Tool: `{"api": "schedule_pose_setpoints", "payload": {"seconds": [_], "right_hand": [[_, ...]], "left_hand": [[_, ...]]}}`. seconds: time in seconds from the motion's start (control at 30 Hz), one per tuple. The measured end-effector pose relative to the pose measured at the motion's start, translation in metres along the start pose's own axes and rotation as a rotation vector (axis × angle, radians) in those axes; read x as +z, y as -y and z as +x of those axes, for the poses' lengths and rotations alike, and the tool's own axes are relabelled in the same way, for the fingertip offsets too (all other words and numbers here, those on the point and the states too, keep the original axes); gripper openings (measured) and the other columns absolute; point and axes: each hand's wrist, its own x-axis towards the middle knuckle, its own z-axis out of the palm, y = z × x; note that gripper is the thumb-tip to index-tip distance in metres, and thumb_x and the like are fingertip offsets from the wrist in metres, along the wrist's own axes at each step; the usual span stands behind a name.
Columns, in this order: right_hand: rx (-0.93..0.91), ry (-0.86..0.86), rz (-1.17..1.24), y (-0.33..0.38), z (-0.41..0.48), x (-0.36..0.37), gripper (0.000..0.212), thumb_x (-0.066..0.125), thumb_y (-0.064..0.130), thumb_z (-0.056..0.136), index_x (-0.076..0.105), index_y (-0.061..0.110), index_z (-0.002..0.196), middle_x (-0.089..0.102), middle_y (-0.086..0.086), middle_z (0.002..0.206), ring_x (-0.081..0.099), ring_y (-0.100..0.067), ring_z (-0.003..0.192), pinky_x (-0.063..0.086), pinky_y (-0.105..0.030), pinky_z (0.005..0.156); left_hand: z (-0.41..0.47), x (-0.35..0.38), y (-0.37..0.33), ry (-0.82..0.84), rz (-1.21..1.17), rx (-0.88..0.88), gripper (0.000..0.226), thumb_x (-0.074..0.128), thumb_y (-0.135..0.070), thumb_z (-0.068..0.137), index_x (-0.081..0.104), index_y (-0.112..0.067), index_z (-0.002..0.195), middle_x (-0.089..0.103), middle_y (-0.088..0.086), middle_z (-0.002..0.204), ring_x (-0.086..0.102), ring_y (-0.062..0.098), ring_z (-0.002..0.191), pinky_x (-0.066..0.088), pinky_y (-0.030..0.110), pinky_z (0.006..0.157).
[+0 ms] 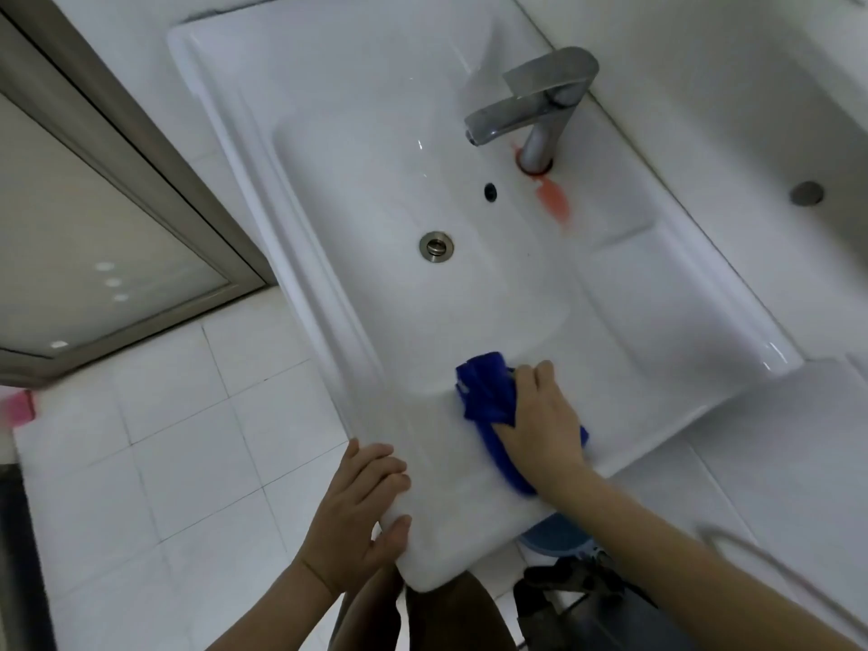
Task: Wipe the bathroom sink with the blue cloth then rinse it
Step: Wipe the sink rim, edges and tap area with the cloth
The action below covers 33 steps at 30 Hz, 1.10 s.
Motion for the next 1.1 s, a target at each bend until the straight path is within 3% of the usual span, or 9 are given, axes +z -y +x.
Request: {"api": "schedule_pose_setpoints", "payload": {"seconds": [0.1,0.2,0.3,0.43,0.57,0.77,0.87,1.0,1.1], "right_hand": [[-0.186,0.051,0.065,0.058,-0.003,0.036,0.037,0.062,0.028,0.088,0.047,0.01,0.117,0.044,-0.008,0.122,0.053,-0.019,0.093,0.039,-0.022,0.074],[-0.186,-0.016,0.179,0.091,0.034,0.044,0.026,0.061,0.024,0.087,0.049,0.007,0.103,0.046,-0.009,0.108,0.053,-0.022,0.084,0.035,-0.026,0.062],[-0.215,-0.059,0.184,0.089,0.046,0.042,0.028,0.063,0.028,0.089,0.05,0.005,0.1,0.046,-0.01,0.104,0.046,-0.019,0.075,0.033,-0.028,0.058],[-0.278,0.022,0.085,0.048,-0.011,0.043,0.031,0.07,0.026,0.082,0.05,0.011,0.1,0.048,-0.006,0.106,0.044,-0.01,0.071,0.035,-0.022,0.059],[-0.243,0.033,0.074,0.052,-0.013,0.05,0.03,0.069,0.021,0.082,0.05,0.011,0.102,0.047,-0.006,0.107,0.043,-0.011,0.071,0.035,-0.023,0.06],[-0.183,-0.104,0.352,0.134,0.084,0.056,0.029,0.062,0.029,0.089,0.05,0.004,0.098,0.046,-0.011,0.103,0.05,-0.023,0.072,0.048,-0.038,0.059],[-0.27,-0.049,0.296,0.114,0.076,0.051,0.029,0.06,0.031,0.091,0.05,0.005,0.098,0.042,-0.006,0.099,0.048,-0.021,0.069,0.042,-0.034,0.055],[-0.436,0.053,0.073,0.031,0.001,0.032,0.023,0.067,0.019,0.084,0.052,0.006,0.094,0.048,-0.01,0.098,0.043,-0.017,0.064,0.037,-0.031,0.055],[-0.359,0.086,-0.032,-0.018,0.005,0.004,0.03,0.069,0.018,0.083,0.052,0.004,0.104,0.047,-0.014,0.11,0.045,-0.022,0.068,0.038,-0.033,0.061]], "left_hand": [[-0.003,0.002,0.0,0.01,0.023,-0.009,0.027,0.055,-0.03,0.082,0.068,-0.013,0.098,0.066,0.0,0.106,0.048,0.013,0.12,0.015,0.033,0.122],[-0.003,0.0,-0.001,0.018,0.047,-0.01,0.029,0.054,-0.031,0.083,0.066,-0.012,0.101,0.065,0.002,0.108,0.048,0.016,0.122,0.016,0.035,0.122],[-0.003,-0.003,-0.002,0.025,0.052,-0.016,0.03,0.054,-0.033,0.084,0.066,-0.011,0.101,0.064,0.003,0.109,0.047,0.019,0.124,0.015,0.037,0.122],[-0.001,-0.002,-0.003,0.03,0.049,-0.024,0.029,0.053,-0.033,0.085,0.067,-0.012,0.1,0.065,0.003,0.108,0.049,0.017,0.121,0.024,0.043,0.119],[-0.002,0.002,0.0,0.002,0.055,-0.008,0.029,0.052,-0.033,0.085,0.069,-0.011,0.095,0.067,0.004,0.104,0.051,0.018,0.117,0.023,0.039,0.12],[-0.002,-0.001,-0.003,0.005,0.054,-0.016,0.027,0.056,-0.031,0.083,0.066,-0.01,0.097,0.065,0.005,0.104,0.048,0.019,0.12,0.025,0.043,0.118],[-0.001,-0.002,-0.004,0.013,0.056,-0.016,0.027,0.056,-0.031,0.085,0.066,-0.01,0.098,0.065,0.005,0.107,0.048,0.02,0.122,0.027,0.046,0.117],[-0.002,-0.001,-0.003,0.016,0.066,-0.005,0.027,0.054,-0.032,0.086,0.066,-0.011,0.1,0.065,0.005,0.108,0.048,0.02,0.121,0.028,0.048,0.116],[-0.002,0.0,-0.001,-0.007,0.074,0.007,0.028,0.055,-0.032,0.087,0.067,-0.009,0.098,0.065,0.006,0.105,0.049,0.02,0.119,0.029,0.048,0.115]]}}
